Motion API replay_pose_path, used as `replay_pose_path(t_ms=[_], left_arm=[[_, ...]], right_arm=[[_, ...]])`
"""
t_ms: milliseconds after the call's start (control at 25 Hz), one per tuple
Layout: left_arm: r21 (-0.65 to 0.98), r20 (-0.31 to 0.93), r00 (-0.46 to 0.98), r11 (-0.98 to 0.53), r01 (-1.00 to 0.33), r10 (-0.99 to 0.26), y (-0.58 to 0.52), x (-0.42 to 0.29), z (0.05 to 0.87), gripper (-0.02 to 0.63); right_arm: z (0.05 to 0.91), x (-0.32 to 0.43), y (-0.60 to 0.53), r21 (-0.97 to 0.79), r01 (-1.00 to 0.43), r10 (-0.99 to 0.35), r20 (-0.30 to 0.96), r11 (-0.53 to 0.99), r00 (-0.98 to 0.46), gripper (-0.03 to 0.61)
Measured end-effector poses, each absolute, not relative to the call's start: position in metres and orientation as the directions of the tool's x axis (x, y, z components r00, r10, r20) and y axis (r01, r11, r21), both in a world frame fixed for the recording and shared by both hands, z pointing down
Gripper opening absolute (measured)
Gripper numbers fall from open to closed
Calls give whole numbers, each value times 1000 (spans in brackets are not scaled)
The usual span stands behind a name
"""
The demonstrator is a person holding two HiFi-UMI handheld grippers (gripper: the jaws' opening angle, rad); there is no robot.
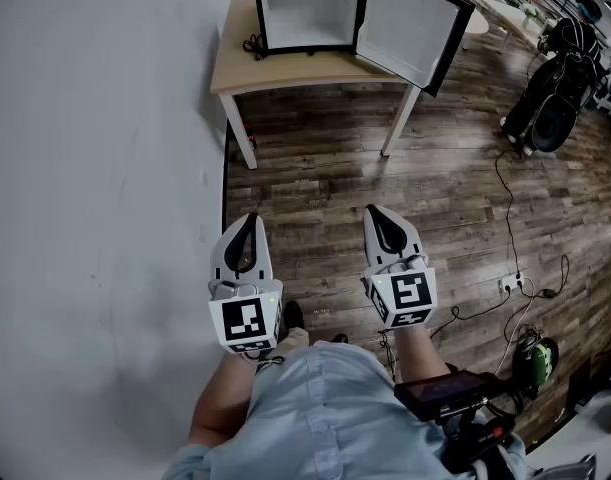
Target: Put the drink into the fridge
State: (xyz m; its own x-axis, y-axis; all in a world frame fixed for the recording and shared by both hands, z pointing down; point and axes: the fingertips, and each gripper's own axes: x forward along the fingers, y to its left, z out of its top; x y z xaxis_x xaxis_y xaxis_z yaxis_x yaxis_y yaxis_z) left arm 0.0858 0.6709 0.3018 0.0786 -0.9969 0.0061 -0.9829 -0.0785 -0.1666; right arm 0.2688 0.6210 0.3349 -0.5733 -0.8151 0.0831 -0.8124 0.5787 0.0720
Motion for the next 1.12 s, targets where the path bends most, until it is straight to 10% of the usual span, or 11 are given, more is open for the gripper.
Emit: replay_pose_path(t_ms=[600, 800, 1120], left_arm=[[-158, 37, 108, -113, -981, -993, 617, 50, 318, 9], [-155, 20, 131, -132, -979, -991, 577, 17, 322, 9], [-141, 6, 146, -146, -979, -989, 549, -18, 317, 9]], right_arm=[[357, 242, 574, 63, -844, -844, 110, 533, -525, 13], [361, 221, 533, 34, -860, -858, 107, 509, -503, 292], [337, 198, 508, 63, -880, -882, 59, 471, -468, 364]])
